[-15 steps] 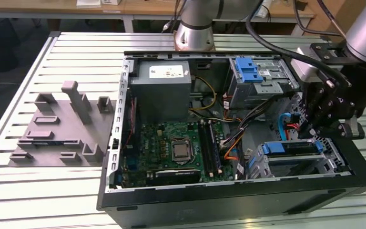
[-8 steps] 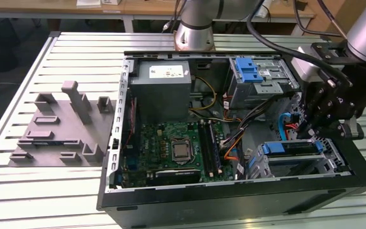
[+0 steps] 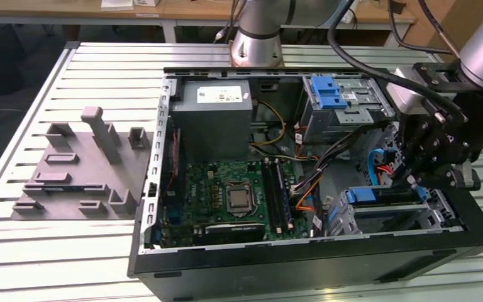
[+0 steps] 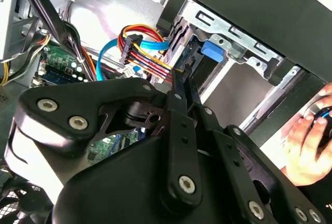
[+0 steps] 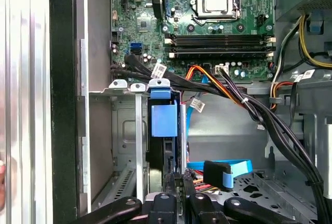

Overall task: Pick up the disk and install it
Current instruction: 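Insert the first disk wire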

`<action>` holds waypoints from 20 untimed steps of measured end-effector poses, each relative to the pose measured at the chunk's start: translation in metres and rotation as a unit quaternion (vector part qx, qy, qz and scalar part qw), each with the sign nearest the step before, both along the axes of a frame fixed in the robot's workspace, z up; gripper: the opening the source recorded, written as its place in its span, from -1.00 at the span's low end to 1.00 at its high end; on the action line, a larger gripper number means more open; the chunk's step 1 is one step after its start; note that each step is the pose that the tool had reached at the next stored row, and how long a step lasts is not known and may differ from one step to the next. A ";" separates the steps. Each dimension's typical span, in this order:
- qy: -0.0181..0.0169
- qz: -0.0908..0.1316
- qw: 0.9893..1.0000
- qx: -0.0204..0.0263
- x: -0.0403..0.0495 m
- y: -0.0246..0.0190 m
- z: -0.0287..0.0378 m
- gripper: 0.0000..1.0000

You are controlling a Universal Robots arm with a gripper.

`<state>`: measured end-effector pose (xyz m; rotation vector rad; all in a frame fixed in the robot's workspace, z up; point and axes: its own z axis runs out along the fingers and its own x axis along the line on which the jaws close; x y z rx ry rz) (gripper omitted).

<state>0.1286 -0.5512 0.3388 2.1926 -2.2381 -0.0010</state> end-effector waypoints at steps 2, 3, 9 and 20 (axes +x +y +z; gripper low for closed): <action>0.000 -0.002 1.000 0.000 0.0000 0.0000 -0.0001 -0.67; 0.000 -0.004 1.000 0.000 0.0001 -0.0001 -0.0003 -0.67; 0.003 -0.008 1.000 0.000 0.0011 -0.0012 -0.0011 -0.67; 0.003 -0.008 1.000 0.000 0.0017 -0.0027 -0.0022 -0.67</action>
